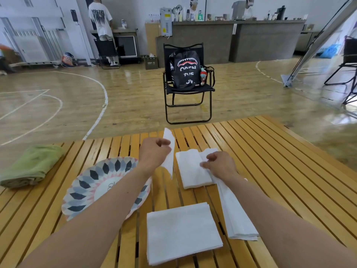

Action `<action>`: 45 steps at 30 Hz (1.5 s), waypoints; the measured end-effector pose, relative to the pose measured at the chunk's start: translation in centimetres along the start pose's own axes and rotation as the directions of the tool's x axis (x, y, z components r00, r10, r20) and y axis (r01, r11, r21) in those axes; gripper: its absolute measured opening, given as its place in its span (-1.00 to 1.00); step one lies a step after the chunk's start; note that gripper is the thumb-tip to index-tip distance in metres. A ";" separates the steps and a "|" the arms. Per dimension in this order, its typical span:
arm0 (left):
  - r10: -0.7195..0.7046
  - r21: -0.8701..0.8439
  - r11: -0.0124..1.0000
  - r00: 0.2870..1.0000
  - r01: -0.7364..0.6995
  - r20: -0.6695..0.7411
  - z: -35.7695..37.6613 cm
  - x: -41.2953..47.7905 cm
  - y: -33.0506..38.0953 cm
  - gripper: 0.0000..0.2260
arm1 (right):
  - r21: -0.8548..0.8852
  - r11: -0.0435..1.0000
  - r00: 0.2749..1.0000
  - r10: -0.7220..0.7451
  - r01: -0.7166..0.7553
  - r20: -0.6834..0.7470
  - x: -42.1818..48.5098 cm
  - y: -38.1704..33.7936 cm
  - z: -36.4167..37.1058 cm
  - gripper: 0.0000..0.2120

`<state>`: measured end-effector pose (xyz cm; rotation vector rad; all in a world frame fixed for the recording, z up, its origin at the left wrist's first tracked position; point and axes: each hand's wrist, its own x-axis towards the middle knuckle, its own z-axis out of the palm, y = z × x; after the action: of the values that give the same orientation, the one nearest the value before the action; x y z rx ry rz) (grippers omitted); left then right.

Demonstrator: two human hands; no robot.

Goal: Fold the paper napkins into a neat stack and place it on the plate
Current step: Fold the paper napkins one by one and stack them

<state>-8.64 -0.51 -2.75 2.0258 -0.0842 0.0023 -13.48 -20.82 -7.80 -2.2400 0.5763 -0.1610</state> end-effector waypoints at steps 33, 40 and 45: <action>-0.305 0.298 0.921 0.939 0.249 0.157 4.7 -0.3 -2.5 -0.70 | -0.011 0.984 0.982 0.180 -0.180 0.047 0.2 -0.7 0.7 -0.62; -0.418 -0.042 0.899 0.883 0.435 0.213 3.4 -0.7 -2.1 -0.56 | 0.224 0.940 0.953 0.210 -0.259 0.218 -0.8 -2.1 0.3 -0.72; -0.370 -0.375 0.772 0.842 0.514 0.394 1.5 -1.8 -0.4 -0.71 | 0.507 0.815 0.931 0.101 -0.280 0.351 -2.6 -3.0 -1.4 -0.73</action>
<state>-10.44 -1.56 -3.88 1.4974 0.1994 -0.5835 -15.15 -18.85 -4.46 -1.5863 0.5028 0.1203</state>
